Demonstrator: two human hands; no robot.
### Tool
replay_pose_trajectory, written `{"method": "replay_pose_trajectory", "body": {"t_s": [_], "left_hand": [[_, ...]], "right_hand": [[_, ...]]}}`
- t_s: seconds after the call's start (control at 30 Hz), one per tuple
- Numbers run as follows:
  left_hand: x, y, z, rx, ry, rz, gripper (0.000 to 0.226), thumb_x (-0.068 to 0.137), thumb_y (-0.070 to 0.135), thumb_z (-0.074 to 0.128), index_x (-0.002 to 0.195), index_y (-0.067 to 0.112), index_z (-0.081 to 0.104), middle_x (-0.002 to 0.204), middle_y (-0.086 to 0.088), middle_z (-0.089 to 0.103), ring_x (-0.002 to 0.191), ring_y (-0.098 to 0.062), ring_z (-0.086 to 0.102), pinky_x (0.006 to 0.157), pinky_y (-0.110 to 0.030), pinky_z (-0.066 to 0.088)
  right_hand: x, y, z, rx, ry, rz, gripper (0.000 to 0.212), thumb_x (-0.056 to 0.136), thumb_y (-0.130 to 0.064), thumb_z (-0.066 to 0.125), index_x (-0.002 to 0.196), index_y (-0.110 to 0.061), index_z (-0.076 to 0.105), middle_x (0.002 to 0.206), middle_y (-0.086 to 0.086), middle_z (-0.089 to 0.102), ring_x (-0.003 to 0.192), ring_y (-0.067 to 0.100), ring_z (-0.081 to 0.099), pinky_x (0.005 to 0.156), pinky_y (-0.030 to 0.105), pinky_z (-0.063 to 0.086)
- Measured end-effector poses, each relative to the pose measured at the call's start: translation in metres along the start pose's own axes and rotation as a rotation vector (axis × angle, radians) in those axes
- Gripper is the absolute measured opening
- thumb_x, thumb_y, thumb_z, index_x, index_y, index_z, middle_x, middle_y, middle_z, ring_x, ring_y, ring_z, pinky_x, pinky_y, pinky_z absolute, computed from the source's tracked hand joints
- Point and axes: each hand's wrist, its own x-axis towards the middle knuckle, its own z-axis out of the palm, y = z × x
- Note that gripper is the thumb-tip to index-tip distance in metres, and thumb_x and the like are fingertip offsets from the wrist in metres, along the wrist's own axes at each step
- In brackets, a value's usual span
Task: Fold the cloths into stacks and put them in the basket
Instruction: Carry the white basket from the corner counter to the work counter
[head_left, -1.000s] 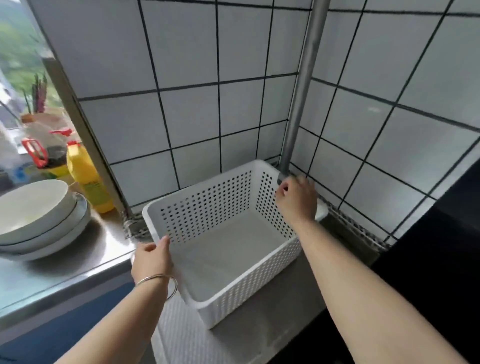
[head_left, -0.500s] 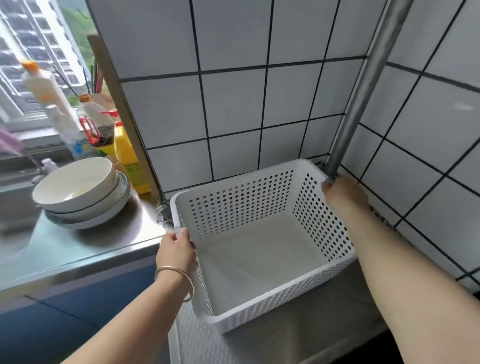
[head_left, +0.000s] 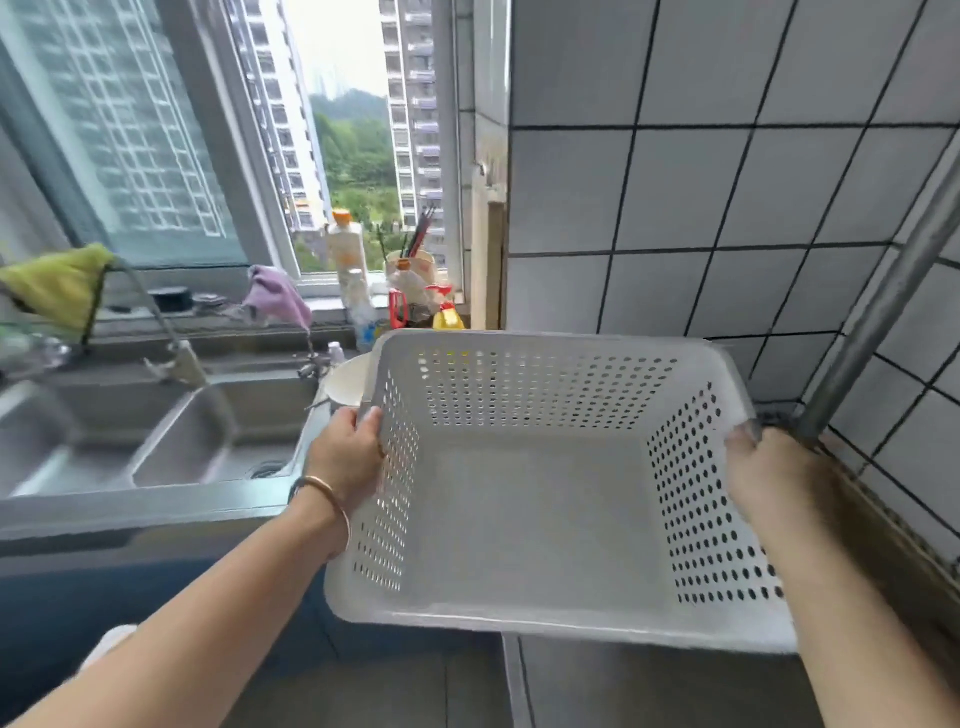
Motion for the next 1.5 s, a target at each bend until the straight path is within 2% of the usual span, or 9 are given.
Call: {"method": "replay_pose_trajectory", "body": {"t_s": [0.1,0.17,0.27,0.43,0.57,0.73,1.0,1.27,1.5], "left_hand": [[-0.003,0.001,-0.088,-0.009,0.080,0.019,0.030,0.097,0.032,0.040,0.073,0.017,0.048,0.064,-0.008,0.052,0.070,-0.030,0.050,0.069,-0.042,0.042],[-0.006,0.001,-0.144,0.007,0.135,0.029,0.031,0.097,0.034,0.040,0.072,0.016,0.046,0.063,-0.003,0.049,0.071,-0.031,0.051,0.073,-0.045,0.046],[-0.020,-0.008,-0.246,0.035,0.276,0.059,0.033,0.097,0.034,0.038,0.071,0.016,0.047,0.067,-0.007,0.050,0.079,-0.044,0.056,0.079,-0.050,0.048],[-0.064,-0.041,-0.416,0.209,0.535,0.103,0.035,0.098,0.038,0.035,0.094,0.009,0.055,0.081,-0.013,0.058,0.081,-0.031,0.057,0.079,-0.040,0.047],[-0.113,-0.103,-0.552,0.251,0.662,0.045,0.037,0.097,0.039,0.038,0.101,0.008,0.057,0.085,-0.020,0.062,0.091,-0.042,0.063,0.086,-0.052,0.051],[-0.206,-0.179,-0.684,0.348,0.815,-0.108,0.041,0.099,0.035,0.034,0.110,0.002,0.054,0.101,-0.024,0.062,0.099,-0.041,0.058,0.083,-0.043,0.046],[-0.296,-0.297,-0.810,0.387,0.949,-0.401,0.042,0.098,0.037,0.031,0.104,0.002,0.053,0.102,-0.026,0.062,0.090,-0.039,0.057,0.071,-0.037,0.039],[-0.306,-0.380,-0.914,0.365,1.035,-0.651,0.028,0.098,0.030,0.034,0.098,0.005,0.046,0.063,-0.004,0.045,0.052,-0.018,0.044,0.045,-0.024,0.028],[-0.275,-0.437,-1.007,0.215,1.176,-0.750,0.026,0.097,0.028,0.037,0.094,0.005,0.049,0.070,-0.007,0.053,0.055,-0.017,0.048,0.047,-0.024,0.031]], "right_hand": [[-0.057,-0.057,0.001,0.084,-0.004,-0.082,0.048,0.099,-0.037,0.032,0.108,0.004,0.054,0.103,0.028,0.059,0.089,0.039,0.057,0.073,0.042,0.047],[-0.091,-0.097,-0.004,0.134,-0.018,-0.142,0.047,0.099,-0.036,0.034,0.108,0.006,0.053,0.106,0.030,0.058,0.089,0.039,0.056,0.073,0.042,0.045],[-0.157,-0.163,-0.011,0.214,-0.041,-0.267,0.044,0.098,-0.033,0.035,0.110,0.006,0.052,0.111,0.033,0.056,0.101,0.043,0.055,0.079,0.041,0.044],[-0.293,-0.248,-0.009,0.353,-0.067,-0.447,0.040,0.098,-0.026,0.035,0.111,0.008,0.050,0.115,0.036,0.055,0.109,0.046,0.052,0.089,0.043,0.043],[-0.423,-0.297,0.021,0.410,-0.189,-0.529,0.031,0.097,-0.022,0.037,0.111,0.003,0.049,0.116,0.033,0.056,0.108,0.044,0.052,0.088,0.042,0.041],[-0.570,-0.355,0.062,0.431,-0.344,-0.668,0.027,0.095,-0.016,0.036,0.108,0.004,0.049,0.114,0.033,0.056,0.106,0.045,0.052,0.084,0.042,0.041],[-0.744,-0.421,0.144,0.354,-0.523,-0.836,0.033,0.097,-0.022,0.031,0.107,0.004,0.049,0.115,0.033,0.057,0.107,0.046,0.053,0.084,0.043,0.042],[-0.877,-0.521,0.253,0.264,-0.738,-0.957,0.040,0.099,-0.030,0.027,0.114,0.001,0.049,0.119,0.028,0.056,0.108,0.043,0.051,0.083,0.042,0.039],[-0.977,-0.635,0.332,0.180,-0.828,-1.107,0.039,0.099,-0.029,0.026,0.114,-0.001,0.048,0.115,0.026,0.058,0.105,0.042,0.053,0.074,0.038,0.033]]}}
